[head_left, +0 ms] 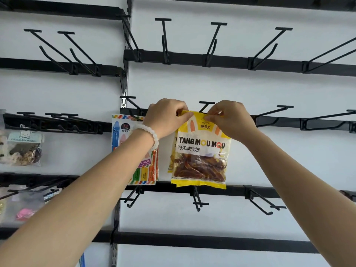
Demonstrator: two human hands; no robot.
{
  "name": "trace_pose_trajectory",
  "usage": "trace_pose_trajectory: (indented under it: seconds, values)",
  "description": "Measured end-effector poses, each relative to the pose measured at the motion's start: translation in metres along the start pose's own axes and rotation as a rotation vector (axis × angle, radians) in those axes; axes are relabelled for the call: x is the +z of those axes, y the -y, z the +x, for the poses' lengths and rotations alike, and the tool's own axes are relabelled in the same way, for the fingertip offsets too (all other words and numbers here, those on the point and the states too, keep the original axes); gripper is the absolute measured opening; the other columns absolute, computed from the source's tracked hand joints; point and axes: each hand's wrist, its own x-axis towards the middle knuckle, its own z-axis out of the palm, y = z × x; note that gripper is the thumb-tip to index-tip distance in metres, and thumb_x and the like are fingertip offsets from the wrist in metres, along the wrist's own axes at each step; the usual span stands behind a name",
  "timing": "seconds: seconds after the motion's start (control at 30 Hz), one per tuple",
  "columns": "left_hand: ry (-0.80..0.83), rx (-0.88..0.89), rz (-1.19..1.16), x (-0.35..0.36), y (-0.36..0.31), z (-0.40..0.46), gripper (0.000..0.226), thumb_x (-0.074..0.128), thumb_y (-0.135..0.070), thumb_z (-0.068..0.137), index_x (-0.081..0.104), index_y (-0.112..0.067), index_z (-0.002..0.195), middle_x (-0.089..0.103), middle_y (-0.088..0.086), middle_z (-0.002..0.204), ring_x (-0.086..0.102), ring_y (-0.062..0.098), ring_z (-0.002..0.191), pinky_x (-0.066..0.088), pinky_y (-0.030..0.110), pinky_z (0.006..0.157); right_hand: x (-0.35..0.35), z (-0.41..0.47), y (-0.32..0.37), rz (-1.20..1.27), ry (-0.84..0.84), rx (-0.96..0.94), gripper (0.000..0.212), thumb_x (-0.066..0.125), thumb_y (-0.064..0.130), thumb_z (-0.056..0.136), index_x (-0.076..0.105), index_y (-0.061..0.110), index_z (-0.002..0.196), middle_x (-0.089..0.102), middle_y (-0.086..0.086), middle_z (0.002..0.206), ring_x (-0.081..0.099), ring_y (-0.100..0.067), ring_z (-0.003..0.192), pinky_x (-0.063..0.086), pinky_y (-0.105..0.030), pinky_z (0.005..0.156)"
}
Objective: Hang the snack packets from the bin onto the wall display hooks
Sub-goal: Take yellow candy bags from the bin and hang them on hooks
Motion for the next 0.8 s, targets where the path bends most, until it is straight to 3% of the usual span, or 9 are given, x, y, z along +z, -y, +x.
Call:
trace_pose_trajectory:
  seconds: [0.27,0.43,0.53,0.8]
  values:
    - [-0.033,0.031,0.074,0.000,0.000,0.001,0.028,0.050,-0.046,0.089,0.064,-0.023,0.085,0.057,-0.010,0.081,0.050,0.016,0.091,0.035,0.035,0.081,0.001,-0.004,0.002,0.084,-0.023,0.029,0.005,0.062,0.028,0.086,0.064,0.024,0.083,0.066,0.000,0.085,0.063,-0.026,0.077,0.053,-0.041,0.072]
    - [-0.006,0.043,0.057,-0.003,-0.004,0.003,0.027,0.051,-0.047,0.089,0.063,-0.023,0.093,0.055,-0.014,0.084,0.050,0.015,0.094,0.035,0.037,0.085,-0.004,-0.003,0.005,0.175,-0.036,0.062,0.006,0.063,0.025,0.086,0.063,0.024,0.080,0.054,0.016,0.073,0.057,-0.012,0.061,0.050,-0.032,0.060]
    - [0.018,0.048,0.048,-0.005,-0.008,0.005,0.026,0.051,-0.047,0.089,0.062,-0.024,0.096,0.054,-0.015,0.085,0.049,0.014,0.095,0.035,0.038,0.087,-0.007,-0.001,0.008,0.210,-0.049,0.078,0.006,0.063,0.025,0.086,0.063,0.021,0.083,0.055,0.012,0.070,0.057,-0.011,0.056,0.049,-0.027,0.055]
    - [0.032,-0.046,0.059,-0.002,-0.007,0.002,0.021,0.053,-0.046,0.088,0.053,-0.030,0.075,0.051,-0.014,0.079,0.049,0.015,0.090,0.036,0.036,0.082,-0.006,-0.001,0.011,0.237,-0.001,0.080,0.006,0.065,0.026,0.085,0.061,0.022,0.082,0.051,0.016,0.070,0.052,-0.005,0.061,0.042,-0.018,0.050]
